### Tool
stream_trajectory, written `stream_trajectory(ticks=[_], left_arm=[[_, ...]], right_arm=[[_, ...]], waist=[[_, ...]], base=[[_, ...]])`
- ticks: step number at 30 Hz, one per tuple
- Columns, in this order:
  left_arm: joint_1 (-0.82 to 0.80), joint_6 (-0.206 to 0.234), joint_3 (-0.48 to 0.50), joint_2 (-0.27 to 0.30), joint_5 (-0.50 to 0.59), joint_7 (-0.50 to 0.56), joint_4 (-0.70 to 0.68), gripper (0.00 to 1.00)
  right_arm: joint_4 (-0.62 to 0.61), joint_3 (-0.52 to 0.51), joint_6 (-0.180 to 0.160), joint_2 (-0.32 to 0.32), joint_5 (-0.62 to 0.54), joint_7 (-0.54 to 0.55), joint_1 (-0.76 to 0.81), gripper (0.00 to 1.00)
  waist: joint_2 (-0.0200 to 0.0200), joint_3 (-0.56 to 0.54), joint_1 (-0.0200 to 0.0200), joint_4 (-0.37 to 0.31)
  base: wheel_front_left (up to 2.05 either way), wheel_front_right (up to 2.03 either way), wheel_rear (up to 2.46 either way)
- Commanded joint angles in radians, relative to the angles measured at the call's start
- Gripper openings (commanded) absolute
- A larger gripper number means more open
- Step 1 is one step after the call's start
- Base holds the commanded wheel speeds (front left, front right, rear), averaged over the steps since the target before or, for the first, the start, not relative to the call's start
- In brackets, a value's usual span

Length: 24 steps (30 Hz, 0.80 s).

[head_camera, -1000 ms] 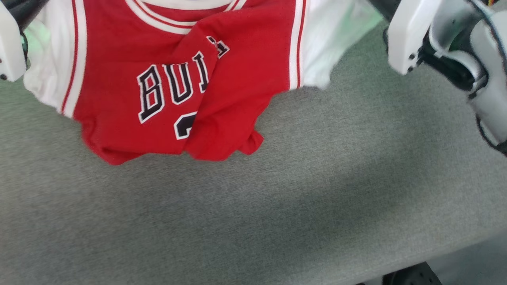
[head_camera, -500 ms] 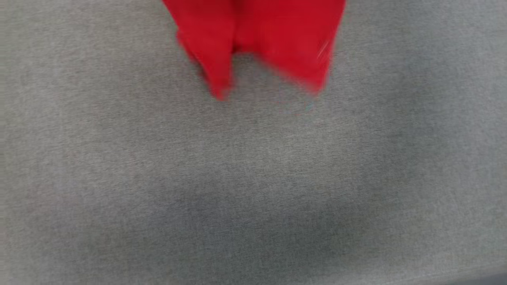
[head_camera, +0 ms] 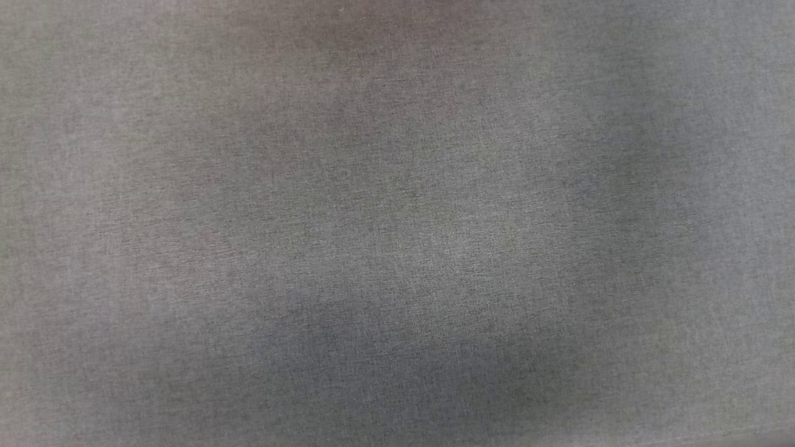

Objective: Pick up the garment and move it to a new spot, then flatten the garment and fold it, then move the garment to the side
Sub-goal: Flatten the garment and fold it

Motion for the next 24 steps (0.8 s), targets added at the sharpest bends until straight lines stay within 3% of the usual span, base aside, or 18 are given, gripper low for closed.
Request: stream_trajectory(ticks=[1,7,14,19,24], left_arm=[[0.038,0.002,-0.005,0.013,-0.009,-0.006,-0.033,0.0],[0.314,0.002,-0.003,0.084,-0.034,-0.006,-0.281,0.0],[0.689,0.002,0.064,0.099,0.009,-0.006,-0.448,0.0],[0.918,0.002,0.125,0.105,0.027,-0.006,-0.551,0.0],[1.092,0.002,0.149,0.126,0.074,-0.006,-0.621,0.0]], right_arm=[[-0.009,0.011,-0.001,0.001,0.007,-0.004,0.034,0.0],[-0.12,0.118,-0.001,-0.035,0.099,0.035,0.284,0.0],[-0.42,0.237,-0.001,-0.189,0.258,0.186,0.642,0.0],[-0.669,0.233,-0.001,-0.317,0.376,0.357,0.885,0.0],[-0.877,0.146,-0.001,-0.423,0.419,0.478,1.111,0.0]], waist=[[0.0,-0.005,0.0,0.001],[0.0,-0.05,0.0,0.013],[0.0,-0.107,0.0,0.032],[0.0,-0.135,0.0,0.046],[0.0,-0.156,0.0,0.069]], base=[[0.0,0.0,0.0],[0.0,0.0,0.0],[0.0,0.0,0.0],[0.0,0.0,0.0],[0.0,0.0,0.0]])
